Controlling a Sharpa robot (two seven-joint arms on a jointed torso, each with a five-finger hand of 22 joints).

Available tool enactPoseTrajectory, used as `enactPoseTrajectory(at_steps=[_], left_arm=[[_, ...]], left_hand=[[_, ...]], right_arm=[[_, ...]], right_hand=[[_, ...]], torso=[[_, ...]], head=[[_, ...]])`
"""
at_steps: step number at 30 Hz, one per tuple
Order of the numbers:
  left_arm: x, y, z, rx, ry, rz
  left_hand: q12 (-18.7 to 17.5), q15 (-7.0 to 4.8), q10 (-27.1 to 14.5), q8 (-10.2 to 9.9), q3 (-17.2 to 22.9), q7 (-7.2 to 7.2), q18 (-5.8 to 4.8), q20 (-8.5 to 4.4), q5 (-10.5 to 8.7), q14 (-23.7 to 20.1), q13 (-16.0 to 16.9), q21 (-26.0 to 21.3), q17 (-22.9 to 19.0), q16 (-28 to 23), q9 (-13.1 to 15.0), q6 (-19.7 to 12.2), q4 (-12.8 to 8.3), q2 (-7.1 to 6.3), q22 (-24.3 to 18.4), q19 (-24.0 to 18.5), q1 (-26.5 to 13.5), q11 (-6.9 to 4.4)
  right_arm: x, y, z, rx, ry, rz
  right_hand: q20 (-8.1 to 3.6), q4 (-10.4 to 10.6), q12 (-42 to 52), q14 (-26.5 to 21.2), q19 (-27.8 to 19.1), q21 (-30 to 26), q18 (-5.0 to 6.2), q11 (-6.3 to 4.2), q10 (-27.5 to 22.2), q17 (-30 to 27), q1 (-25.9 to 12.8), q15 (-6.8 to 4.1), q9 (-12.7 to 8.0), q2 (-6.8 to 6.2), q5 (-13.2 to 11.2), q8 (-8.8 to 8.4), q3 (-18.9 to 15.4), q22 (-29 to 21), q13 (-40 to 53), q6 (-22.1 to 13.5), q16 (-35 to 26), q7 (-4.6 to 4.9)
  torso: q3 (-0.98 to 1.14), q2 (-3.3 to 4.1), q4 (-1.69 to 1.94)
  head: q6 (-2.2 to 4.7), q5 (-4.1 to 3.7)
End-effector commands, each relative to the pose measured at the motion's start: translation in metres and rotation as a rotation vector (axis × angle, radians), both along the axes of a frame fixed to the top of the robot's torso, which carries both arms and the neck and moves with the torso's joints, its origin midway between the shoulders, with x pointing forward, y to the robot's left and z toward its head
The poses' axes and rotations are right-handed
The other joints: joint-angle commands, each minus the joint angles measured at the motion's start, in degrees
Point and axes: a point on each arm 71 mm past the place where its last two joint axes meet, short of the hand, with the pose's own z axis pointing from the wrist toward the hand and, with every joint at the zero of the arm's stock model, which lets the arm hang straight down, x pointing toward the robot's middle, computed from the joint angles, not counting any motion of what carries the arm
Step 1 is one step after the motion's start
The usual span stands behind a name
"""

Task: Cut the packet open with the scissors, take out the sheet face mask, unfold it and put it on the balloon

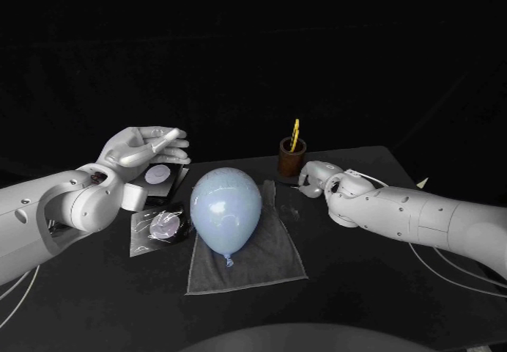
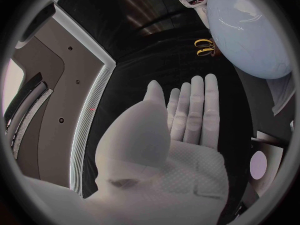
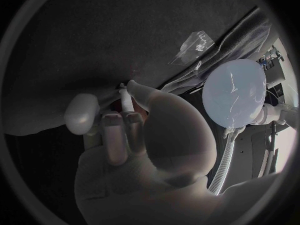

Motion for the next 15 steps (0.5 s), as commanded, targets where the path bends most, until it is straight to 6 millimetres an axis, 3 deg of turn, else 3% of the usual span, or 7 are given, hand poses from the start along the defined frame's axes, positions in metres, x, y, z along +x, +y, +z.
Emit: enactPoseTrajectory(at_steps=[1, 15], left_arm=[[-0.0005, -0.0010, 0.0009, -0.010, -0.004, -0.006], [-0.0006, 0.0000, 0.0008, -0.009, -0.003, -0.005]], left_hand=[[-0.4, -0.02, 0.5, -0.3, -0.3, 0.01, 0.78, 0.10, -0.17, -0.3, 0.1, 0.4, 0.1, 0.3, -0.1, 0.3, 0.0, 0.20, 0.1, 0.3, 0.2, 0.04], [-0.4, -0.02, 0.5, -0.3, -0.3, 0.01, 0.78, 0.10, -0.17, -0.3, 0.1, 0.4, 0.1, 0.3, -0.1, 0.3, 0.0, 0.20, 0.1, 0.3, 0.2, 0.04]], right_arm=[[-0.0115, 0.0047, -0.0187, -0.048, 0.080, 0.051], [-0.0185, 0.0041, -0.0096, -0.040, -0.012, 0.071]], right_hand=[[-0.49, -0.2, 0.3, 6.3, 0.0, 0.2, -0.36, -0.40, 5.9, 15.1, -0.6, -0.63, 3.4, -0.17, -0.3, 0.56, 0.8, 0.2, 14.7, 7.6, 0.2, -3.53], [-0.76, -0.8, 0.6, 6.3, 0.2, 0.7, -0.50, -0.73, 6.0, 15.1, -1.7, -0.91, 4.2, -0.44, -0.5, 1.16, 2.3, 1.0, 15.0, 8.2, 0.2, -3.88]], torso=[[0.00, -0.02, -0.04], [0.01, -0.07, -0.06]], head=[[-0.06, 0.02], [-0.16, -0.17]])
